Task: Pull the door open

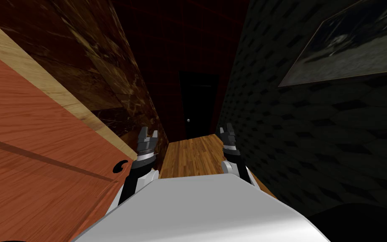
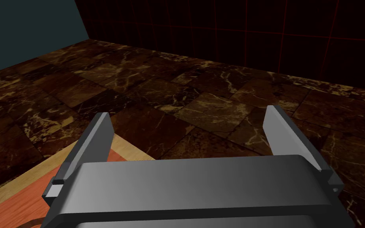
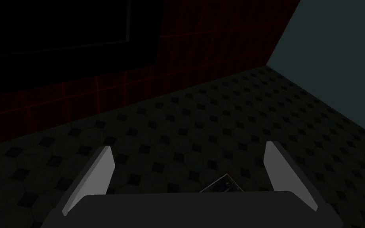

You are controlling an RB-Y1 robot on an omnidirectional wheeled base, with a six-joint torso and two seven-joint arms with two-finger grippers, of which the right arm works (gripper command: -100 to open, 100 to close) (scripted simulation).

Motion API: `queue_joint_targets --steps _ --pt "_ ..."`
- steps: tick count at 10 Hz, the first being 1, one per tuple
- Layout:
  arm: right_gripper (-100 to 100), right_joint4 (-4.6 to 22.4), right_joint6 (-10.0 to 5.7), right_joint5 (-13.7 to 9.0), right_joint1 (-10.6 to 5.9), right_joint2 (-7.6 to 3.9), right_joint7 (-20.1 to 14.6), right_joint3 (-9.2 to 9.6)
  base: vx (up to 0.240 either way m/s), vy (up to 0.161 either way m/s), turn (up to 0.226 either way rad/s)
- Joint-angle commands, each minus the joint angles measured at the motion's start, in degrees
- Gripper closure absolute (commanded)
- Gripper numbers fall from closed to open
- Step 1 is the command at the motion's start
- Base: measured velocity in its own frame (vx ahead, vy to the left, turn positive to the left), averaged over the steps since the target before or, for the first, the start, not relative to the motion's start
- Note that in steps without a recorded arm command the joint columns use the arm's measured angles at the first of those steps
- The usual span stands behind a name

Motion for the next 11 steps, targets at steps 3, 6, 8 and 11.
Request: queue_joint_targets --steps 3,6,8,11 --pt "-100 2.85 -1.07 1.08 -0.33 -1.00 2.39 -0.66 0.133 0.031 0.023" --pt "-100 5.64 -2.12 2.13 -0.66 -1.78 4.72 -1.30 0.155 0.072 0.024" --pt "-100 8.39 -3.15 3.16 -0.98 -2.44 7.02 -1.94 0.156 0.056 0.032" --pt "-100 11.55 -4.33 4.36 -1.35 -3.10 9.66 -2.67 0.155 0.069 0.027"
